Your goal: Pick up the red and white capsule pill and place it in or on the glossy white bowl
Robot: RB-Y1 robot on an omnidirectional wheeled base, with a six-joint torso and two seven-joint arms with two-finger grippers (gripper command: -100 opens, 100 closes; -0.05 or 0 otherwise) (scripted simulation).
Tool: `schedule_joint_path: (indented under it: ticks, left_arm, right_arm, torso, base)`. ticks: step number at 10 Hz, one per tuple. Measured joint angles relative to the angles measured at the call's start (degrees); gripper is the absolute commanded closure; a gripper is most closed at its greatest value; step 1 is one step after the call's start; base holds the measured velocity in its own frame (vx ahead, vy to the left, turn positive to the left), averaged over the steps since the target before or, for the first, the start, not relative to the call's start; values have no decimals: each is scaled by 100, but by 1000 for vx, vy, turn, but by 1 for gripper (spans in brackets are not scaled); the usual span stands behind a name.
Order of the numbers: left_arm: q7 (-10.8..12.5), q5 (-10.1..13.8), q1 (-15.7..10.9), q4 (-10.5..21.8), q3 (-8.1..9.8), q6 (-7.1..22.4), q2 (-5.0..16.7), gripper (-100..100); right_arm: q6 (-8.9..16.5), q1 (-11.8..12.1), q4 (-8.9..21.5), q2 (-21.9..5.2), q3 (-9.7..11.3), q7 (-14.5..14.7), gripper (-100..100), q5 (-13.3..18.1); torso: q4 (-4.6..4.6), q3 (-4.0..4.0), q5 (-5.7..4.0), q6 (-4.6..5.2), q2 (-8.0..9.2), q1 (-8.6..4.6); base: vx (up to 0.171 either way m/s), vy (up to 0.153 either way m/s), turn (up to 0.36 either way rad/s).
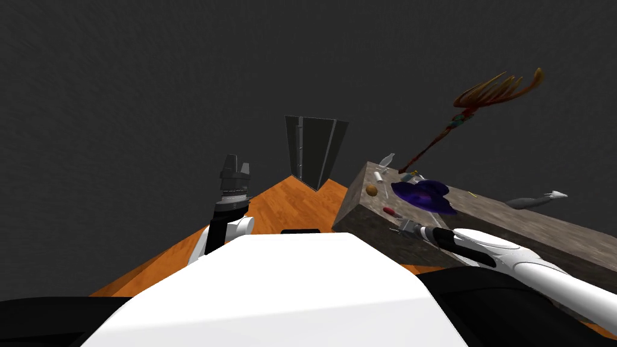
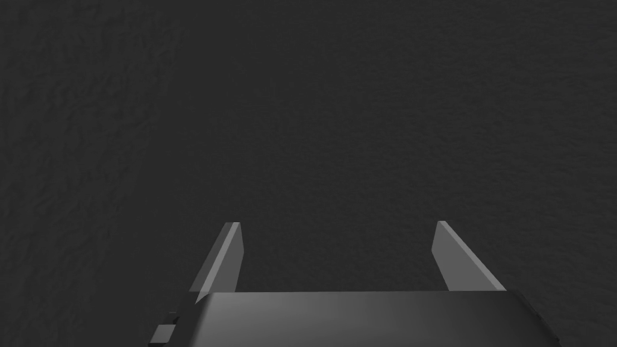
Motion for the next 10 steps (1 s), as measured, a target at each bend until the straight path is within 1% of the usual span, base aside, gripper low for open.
schedule_joint_path:
  ticks: [1, 2, 3, 4, 5, 6, 7, 8, 9, 10]
  left_arm:
    - [0, 0, 1, 0, 0, 0, 0, 0]
    - [0, 0, 1, 0, 0, 0, 0, 0]
    - [0, 0, 1, 0, 1, 0, 1, 0]
    - [0, 0, 1, 0, 1, 0, 1, 0]
    - [0, 0, 1, 0, 1, 0, 1, 0]
    - [0, 0, 1, 0, 1, 0, 1, 0]
    - [0, 0, 1, 0, 1, 0, 1, 0]
    - [0, 0, 1, 0, 1, 0, 1, 0]
    - [0, 0, 1, 0, 1, 0, 1, 0]
    - [0, 0, 1, 0, 1, 0, 1, 0]
  right_arm:
    - [-54, -49, 218, -103, 111, 14, -100, 124]
    - [-3, 87, 147, -225, 101, -8, -100, 123]
    - [48, 293, 199, -331, 122, 14, -100, 165]
    - [12, 370, 276, -457, 139, -2, -100, 183]
    - [-75, 380, 420, -509, 194, -23, -100, 235]
    - [-119, 429, 475, -576, 276, -93, -100, 294]
    - [-107, 555, 474, -591, 330, -144, -100, 322]
    - [-73, 672, 424, -615, 393, -219, -100, 347]
    - [-110, 633, 508, -583, 448, -250, -100, 397]
    - [-229, 445, 700, -455, 678, -369, -100, 601]
  torso:
    - [-3, -8, -2, 0, -15, -5]
    - [-3, -7, -4, 1, -10, -9]
    - [-5, -14, -6, -1, -25, -21]
    - [-7, -17, -8, 0, -28, -28]
    - [-6, -13, -9, 1, -20, -27]
    - [-6, -16, -9, 0, -26, -25]
    - [-7, -16, -10, 2, -26, -28]
    - [-7, -18, -12, 1, -30, -36]
    - [-4, -7, -12, 2, -8, -31]
    - [-3, -8, -14, 3, -13, -37]
  base:
    - [141, 7, 36]
    - [193, -26, 126]
    - [193, -45, 68]
    - [159, -36, 45]
    - [189, -28, 55]
    - [191, -41, 40]
    - [199, -68, 30]
    - [120, -46, 18]
    - [158, -61, 3]
    - [139, -45, 4]
